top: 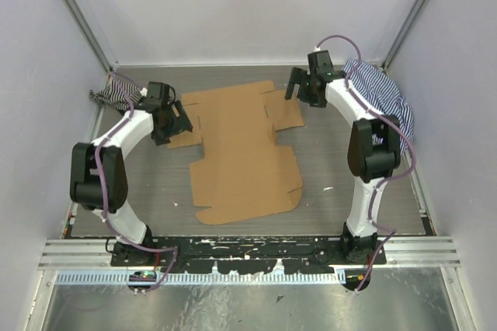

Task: Fold the paper box

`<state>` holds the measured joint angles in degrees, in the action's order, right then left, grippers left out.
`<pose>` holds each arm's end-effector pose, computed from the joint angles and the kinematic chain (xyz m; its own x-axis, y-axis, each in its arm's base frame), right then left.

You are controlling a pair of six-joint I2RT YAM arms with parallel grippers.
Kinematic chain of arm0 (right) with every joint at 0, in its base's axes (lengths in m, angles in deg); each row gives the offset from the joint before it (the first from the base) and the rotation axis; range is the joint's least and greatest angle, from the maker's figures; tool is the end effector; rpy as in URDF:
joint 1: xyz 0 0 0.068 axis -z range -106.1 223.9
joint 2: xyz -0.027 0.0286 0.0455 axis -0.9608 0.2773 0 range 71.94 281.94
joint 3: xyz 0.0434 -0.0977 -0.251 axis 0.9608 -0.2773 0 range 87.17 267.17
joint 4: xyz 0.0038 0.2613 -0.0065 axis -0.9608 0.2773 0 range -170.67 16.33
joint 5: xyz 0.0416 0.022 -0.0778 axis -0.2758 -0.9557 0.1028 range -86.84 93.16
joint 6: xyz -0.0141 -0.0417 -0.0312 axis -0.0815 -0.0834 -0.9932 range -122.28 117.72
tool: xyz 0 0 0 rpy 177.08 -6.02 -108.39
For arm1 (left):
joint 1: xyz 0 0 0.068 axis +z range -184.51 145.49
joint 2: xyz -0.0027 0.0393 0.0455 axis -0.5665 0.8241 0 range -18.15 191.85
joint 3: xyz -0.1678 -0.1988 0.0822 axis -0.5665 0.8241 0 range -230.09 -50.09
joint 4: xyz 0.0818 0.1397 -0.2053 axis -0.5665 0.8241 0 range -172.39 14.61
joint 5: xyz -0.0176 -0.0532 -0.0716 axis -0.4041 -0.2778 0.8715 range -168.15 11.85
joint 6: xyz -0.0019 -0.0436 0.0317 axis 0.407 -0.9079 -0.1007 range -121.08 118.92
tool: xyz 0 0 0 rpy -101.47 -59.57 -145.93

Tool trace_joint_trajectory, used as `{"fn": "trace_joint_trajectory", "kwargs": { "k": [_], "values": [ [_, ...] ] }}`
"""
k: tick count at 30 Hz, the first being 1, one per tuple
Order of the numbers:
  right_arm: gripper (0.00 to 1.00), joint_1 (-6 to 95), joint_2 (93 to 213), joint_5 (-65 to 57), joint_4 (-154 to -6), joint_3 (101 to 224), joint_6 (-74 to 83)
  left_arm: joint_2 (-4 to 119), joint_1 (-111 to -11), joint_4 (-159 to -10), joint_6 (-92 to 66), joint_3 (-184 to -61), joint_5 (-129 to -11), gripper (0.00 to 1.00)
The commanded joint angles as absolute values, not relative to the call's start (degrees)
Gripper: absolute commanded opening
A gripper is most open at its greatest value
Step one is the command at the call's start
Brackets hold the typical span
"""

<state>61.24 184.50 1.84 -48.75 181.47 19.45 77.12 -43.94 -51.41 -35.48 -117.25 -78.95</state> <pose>0.4319 0.0979 0.2533 -0.7826 0.2036 -0.5883 0.0606 0.9654 0.2535 0.3404 -0.0560 0.2198 -0.7870 -0.4418 -0.4306 -0.3487 0.8943 -0.2803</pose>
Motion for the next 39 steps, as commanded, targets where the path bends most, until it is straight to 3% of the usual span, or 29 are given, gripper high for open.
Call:
{"fn": "trace_joint_trajectory", "kwargs": {
  "k": [1,4,6,8,10,18,25,39],
  "values": [
    [0.98,62.8,190.7,-3.2,-50.6,189.2,17.3,82.4,-44.3,-51.7,-36.2,-123.0,-76.8,0.89],
    [0.8,62.8,194.9,-6.0,-53.3,191.9,16.5,84.9,-44.4,-52.8,-35.7,-124.7,-74.1,0.84],
    [0.48,62.8,196.2,-8.8,-55.9,192.1,16.4,85.6,-44.5,-54.1,-35.4,-124.6,-73.2,0.83],
    [0.26,62.7,197.6,-10.4,-58.0,192.4,16.7,85.9,-44.6,-56.2,-35.3,-123.6,-72.6,0.82],
    [0.13,62.6,199.3,-11.6,-58.7,193.4,17.0,86.7,-44.6,-58.1,-35.0,-123.1,-72.7,0.8],
    [0.11,62.2,202.4,-9.4,-55.6,192.3,18.5,93.6,-45.0,-57.0,-35.2,-126.2,-71.4,0.79],
    [0.12,62.2,198.6,-5.0,-53.6,181.8,18.6,95.8,-47.1,-54.4,-34.7,-126.6,-71.6,0.79],
    [0.12,60.7,179.3,1.7,-51.5,159.6,19.3,84.4,-54.8,-53.3,-36.3,-112.7,-72.4,0.79]
  ]
}}
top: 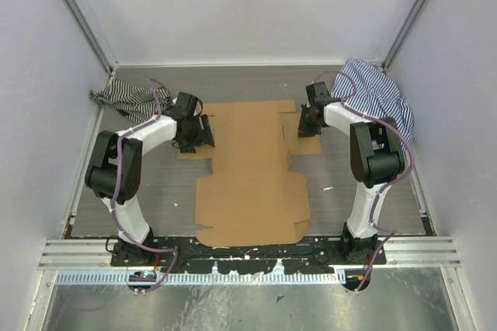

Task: Fold the paper box

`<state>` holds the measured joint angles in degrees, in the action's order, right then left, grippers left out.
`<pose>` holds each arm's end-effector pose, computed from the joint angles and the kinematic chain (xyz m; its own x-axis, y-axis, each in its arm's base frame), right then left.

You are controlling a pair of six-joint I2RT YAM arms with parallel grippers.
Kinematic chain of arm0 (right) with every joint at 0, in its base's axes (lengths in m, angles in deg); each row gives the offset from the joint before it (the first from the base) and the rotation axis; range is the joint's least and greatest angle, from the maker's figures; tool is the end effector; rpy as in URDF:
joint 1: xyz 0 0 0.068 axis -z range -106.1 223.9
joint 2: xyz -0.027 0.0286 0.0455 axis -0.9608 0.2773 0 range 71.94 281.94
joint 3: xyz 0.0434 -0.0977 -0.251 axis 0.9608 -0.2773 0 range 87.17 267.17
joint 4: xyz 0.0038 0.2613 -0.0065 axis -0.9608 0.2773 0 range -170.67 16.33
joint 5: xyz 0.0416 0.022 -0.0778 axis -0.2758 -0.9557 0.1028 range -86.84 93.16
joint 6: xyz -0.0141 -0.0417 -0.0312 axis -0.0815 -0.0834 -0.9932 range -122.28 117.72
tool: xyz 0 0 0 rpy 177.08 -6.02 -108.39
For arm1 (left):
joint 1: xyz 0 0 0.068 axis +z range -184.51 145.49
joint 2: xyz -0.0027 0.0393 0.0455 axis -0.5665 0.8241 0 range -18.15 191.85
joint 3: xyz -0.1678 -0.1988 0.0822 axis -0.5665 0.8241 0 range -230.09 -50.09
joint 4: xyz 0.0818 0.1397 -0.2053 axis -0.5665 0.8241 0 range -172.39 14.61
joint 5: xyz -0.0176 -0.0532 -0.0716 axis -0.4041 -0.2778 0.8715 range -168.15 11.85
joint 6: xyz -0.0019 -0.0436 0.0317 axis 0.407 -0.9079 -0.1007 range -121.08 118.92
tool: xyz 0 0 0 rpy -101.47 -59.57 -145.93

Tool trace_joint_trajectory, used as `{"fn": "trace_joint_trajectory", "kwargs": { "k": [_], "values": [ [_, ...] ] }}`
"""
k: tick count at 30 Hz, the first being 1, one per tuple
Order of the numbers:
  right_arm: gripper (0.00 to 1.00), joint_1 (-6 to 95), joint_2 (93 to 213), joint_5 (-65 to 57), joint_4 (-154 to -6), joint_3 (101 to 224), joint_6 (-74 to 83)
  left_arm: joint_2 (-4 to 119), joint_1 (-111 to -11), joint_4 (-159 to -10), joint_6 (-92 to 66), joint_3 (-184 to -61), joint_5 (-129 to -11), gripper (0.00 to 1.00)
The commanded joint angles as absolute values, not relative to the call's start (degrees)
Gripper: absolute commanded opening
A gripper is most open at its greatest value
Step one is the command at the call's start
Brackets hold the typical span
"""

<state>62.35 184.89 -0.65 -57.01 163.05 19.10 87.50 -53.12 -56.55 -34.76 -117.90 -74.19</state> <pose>0.3993 0.0841 0.1612 -0.8803 0.1914 -0.4341 0.0959 0.9679 0.2322 0.3500 -0.1204 0.1666 -0.8996 -0.2807 -0.3346 -0.1818 0.9373 -0.2974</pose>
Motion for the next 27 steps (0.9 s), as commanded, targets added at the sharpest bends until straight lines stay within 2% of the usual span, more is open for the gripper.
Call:
{"fn": "trace_joint_trajectory", "kwargs": {
  "k": [1,6,7,10,12,14,18,27],
  "values": [
    [0.12,60.7,178.2,1.8,-51.2,159.2,19.2,83.1,-54.9,-53.4,-36.6,-111.7,-72.3,0.79],
    [0.17,60.5,174.1,0.3,-49.2,162.1,18.8,77.2,-54.8,-49.0,-35.0,-114.9,-77.9,0.84],
    [0.23,60.5,173.3,-0.3,-49.2,163.1,18.9,76.7,-54.8,-47.8,-34.4,-116.9,-79.1,0.86],
    [0.59,60.5,172.4,-1.0,-48.7,167.6,18.7,76.1,-54.4,-46.5,-32.9,-122.9,-80.4,0.93],
    [0.75,60.5,174.2,-0.7,-48.2,172.1,18.2,77.1,-53.9,-46.5,-32.3,-126.8,-80.1,0.96],
    [0.86,60.7,177.2,-0.5,-47.1,177.4,17.3,79.3,-53.0,-46.3,-31.7,-130.7,-80.0,0.97],
    [1.0,61.5,184.1,-0.3,-46.8,186.3,16.1,86.0,-49.4,-46.4,-31.9,-137.0,-77.1,0.98],
    [1.0,64.6,193.8,-7.4,-55.4,190.7,16.4,96.5,-45.7,-53.2,-32.8,-139.6,-68.8,0.97]
  ]
}}
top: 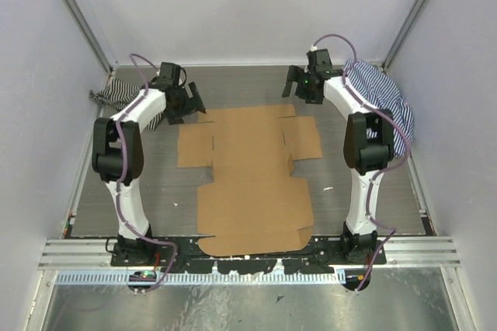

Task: Fold the paper box

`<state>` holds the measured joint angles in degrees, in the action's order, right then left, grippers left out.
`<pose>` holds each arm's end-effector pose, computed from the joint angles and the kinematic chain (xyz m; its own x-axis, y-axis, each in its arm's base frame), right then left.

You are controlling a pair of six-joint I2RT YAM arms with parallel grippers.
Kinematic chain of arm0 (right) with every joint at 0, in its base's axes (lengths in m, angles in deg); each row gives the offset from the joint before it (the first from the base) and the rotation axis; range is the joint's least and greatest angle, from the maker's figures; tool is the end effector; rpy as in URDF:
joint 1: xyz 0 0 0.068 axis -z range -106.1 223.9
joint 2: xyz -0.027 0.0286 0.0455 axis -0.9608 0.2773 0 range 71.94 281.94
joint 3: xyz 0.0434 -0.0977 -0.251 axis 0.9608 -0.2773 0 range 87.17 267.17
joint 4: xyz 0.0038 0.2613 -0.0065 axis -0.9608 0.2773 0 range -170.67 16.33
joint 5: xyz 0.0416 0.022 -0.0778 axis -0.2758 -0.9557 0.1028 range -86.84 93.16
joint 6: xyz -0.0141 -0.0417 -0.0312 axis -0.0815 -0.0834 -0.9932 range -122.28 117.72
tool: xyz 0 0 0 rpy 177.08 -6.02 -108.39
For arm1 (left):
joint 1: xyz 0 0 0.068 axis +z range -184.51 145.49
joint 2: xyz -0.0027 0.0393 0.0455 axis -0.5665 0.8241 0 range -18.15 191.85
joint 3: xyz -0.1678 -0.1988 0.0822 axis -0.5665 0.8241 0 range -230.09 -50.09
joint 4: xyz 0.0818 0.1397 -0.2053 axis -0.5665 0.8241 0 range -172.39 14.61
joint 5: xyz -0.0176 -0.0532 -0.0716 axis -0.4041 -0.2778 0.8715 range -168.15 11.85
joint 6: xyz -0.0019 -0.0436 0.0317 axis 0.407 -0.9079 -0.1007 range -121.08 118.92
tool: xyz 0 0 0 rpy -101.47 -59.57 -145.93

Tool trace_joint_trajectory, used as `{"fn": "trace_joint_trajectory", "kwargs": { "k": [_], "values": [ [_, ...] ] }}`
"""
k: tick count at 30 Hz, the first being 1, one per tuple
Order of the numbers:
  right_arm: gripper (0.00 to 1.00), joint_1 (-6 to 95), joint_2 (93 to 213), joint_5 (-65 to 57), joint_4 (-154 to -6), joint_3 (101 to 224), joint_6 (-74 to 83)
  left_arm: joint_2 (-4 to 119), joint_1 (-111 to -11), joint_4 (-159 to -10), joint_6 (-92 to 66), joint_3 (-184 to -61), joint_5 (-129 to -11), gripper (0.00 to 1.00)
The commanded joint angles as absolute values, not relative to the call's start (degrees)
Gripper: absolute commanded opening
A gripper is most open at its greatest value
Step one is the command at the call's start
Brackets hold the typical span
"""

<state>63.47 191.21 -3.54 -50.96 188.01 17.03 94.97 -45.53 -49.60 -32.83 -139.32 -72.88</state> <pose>0.4648 0.0898 0.2417 -0.7760 0.1911 -0.6010 0.0003 0.9531 0.3026 0.4235 -0.0858 0.2205 -0.8238 -0.3733 -0.4267 -0.2275 0.9070 -0.3543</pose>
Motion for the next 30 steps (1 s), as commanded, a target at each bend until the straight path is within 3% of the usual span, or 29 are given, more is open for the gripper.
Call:
{"fn": "trace_joint_trajectory", "kwargs": {
  "k": [1,15,30],
  "values": [
    [1.0,64.6,194.9,-8.3,-55.7,191.2,16.1,96.9,-45.6,-54.0,-32.8,-139.6,-68.6,0.97],
    [0.99,64.9,203.8,-9.7,-56.1,197.7,14.6,105.0,-45.6,-55.6,-29.8,-146.2,-71.7,0.95],
    [0.93,64.4,204.9,-13.2,-55.8,195.4,13.4,109.3,-45.6,-58.0,-29.9,-147.8,-69.4,0.92]
  ]
}}
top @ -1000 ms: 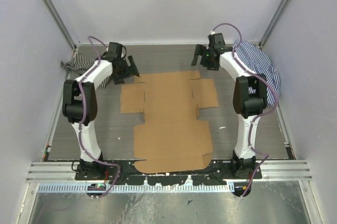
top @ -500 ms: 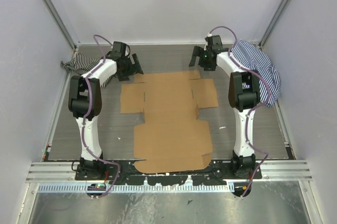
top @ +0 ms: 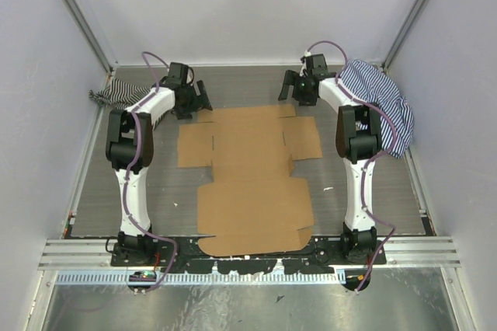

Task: Fold the paper box

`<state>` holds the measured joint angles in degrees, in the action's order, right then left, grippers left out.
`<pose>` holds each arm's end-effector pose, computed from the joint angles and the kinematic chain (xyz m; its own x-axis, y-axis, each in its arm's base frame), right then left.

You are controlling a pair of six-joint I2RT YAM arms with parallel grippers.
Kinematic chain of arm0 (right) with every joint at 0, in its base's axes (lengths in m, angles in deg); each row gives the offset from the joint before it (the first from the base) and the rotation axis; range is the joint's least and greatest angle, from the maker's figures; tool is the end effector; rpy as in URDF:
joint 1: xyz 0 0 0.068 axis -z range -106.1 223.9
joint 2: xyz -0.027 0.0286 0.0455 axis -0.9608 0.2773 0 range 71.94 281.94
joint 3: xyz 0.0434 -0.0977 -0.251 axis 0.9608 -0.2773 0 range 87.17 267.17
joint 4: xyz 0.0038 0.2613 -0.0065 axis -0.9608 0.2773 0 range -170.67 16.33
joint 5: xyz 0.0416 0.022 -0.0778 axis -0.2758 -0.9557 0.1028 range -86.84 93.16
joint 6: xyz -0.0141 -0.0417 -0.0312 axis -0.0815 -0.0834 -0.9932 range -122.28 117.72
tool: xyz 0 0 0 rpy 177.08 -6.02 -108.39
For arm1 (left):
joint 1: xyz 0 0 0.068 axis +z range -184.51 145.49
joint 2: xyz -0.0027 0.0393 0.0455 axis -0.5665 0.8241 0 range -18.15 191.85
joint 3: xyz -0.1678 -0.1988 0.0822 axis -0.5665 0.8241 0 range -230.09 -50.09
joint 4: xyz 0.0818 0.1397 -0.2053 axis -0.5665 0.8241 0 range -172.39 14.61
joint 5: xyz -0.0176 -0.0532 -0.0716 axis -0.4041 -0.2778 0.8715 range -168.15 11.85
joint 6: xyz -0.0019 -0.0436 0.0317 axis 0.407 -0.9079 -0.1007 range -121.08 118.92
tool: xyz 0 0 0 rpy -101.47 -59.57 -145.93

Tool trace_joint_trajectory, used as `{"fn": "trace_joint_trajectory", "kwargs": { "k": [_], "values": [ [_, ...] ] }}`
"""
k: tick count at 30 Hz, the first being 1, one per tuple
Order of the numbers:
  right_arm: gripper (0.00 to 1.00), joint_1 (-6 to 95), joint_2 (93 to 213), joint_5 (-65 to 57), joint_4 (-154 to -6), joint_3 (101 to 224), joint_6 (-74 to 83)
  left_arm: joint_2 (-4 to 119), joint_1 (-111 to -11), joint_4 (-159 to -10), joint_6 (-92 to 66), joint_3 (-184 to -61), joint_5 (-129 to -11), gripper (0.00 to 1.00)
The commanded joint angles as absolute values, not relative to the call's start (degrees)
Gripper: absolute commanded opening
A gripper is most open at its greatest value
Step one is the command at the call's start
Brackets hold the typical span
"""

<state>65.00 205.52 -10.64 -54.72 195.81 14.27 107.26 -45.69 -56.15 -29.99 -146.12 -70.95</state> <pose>0.5103 0.0886 0.1715 -0.8200 0.1516 -0.5519 -0.0681 0.9316 0.3571 0.4677 -0.0969 0.1705 -0.8354 -0.3236 -0.4443 -0.1621 0.9174 -0.3635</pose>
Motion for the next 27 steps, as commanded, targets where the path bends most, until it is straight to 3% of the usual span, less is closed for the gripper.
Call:
{"fn": "trace_joint_trajectory", "kwargs": {
  "k": [1,27],
  "values": [
    [0.93,64.2,204.6,-13.3,-55.8,194.6,13.4,109.6,-45.6,-58.1,-30.1,-147.9,-69.0,0.92],
    [0.83,62.0,194.9,-21.8,-56.4,189.3,15.6,107.2,-45.6,-59.7,-32.9,-145.0,-64.6,0.84]
  ]
}}
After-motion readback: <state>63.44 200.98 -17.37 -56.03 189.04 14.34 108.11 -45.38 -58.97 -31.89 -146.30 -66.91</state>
